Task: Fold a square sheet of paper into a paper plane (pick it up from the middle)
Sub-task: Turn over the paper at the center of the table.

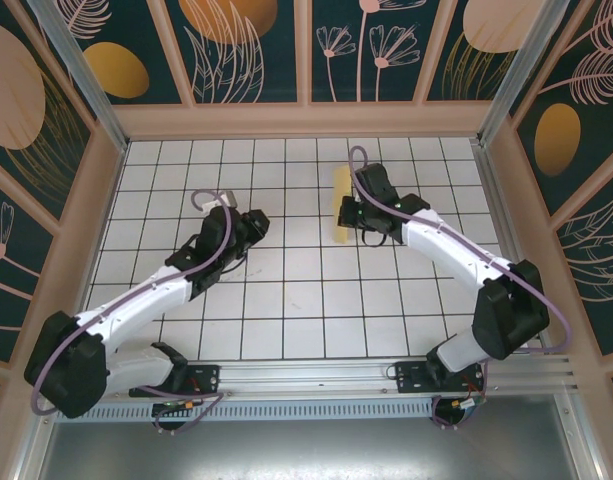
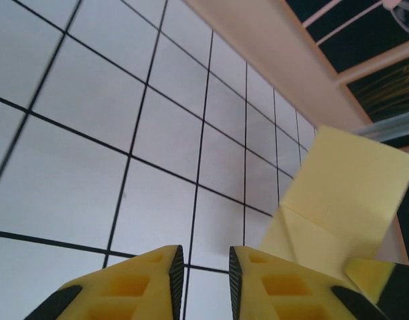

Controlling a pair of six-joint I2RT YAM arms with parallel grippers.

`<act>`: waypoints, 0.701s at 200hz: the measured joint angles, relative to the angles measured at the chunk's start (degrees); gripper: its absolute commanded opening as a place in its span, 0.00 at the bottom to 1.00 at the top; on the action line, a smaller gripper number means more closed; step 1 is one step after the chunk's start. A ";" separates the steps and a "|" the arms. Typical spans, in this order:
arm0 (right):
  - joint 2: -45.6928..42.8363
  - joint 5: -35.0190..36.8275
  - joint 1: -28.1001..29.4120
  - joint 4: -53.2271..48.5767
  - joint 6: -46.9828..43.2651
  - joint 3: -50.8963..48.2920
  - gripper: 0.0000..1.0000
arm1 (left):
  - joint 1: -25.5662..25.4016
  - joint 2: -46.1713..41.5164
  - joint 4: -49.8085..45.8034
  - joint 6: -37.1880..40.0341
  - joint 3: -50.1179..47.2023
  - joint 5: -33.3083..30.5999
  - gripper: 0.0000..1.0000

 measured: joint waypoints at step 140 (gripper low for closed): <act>28.89 16.50 15.41 -23.10 0.57 17.18 0.09 | 0.00 -17.88 -0.70 -5.20 -11.87 -16.46 0.44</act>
